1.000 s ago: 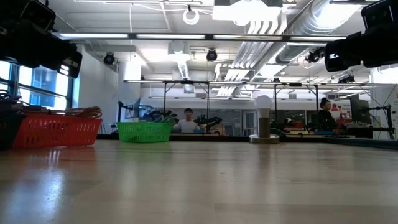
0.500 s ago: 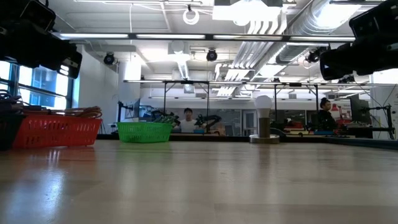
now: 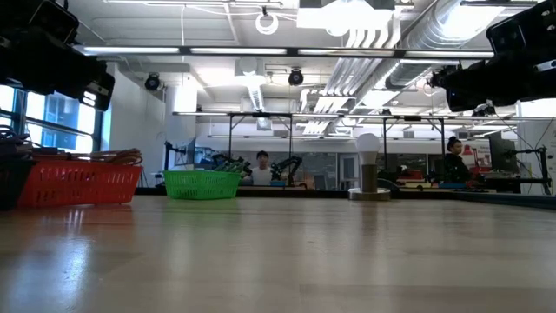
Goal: Pick & Place USB Port
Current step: Return to Home Position
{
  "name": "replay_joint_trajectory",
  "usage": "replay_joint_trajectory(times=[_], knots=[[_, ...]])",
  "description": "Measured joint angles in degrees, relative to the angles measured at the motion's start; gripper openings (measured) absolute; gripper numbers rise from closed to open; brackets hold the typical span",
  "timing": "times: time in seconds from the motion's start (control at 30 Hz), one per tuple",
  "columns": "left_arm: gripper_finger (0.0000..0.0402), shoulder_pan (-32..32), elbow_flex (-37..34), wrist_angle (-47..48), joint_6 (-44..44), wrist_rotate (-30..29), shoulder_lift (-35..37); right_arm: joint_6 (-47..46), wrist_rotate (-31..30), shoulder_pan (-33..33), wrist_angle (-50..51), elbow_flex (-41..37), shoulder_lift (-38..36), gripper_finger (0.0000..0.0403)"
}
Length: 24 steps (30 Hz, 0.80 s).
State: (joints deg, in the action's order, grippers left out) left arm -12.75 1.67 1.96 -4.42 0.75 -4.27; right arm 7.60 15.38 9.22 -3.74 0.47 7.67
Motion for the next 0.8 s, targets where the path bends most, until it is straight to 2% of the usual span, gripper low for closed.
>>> replay_joint_trajectory(times=[0.57, 0.8], knots=[[0.0, 0.0, 0.0, 0.04, -0.33, -0.03, 0.0, 0.16, -1.34, 0.01, 1.29, 0.24, -4.14, 0.0], [0.0, 0.0, 0.0, 0.05, 0.09, -0.21, 0.0, -1.15, -0.04, -0.01, 1.38, 0.35, -7.5, 0.0]])
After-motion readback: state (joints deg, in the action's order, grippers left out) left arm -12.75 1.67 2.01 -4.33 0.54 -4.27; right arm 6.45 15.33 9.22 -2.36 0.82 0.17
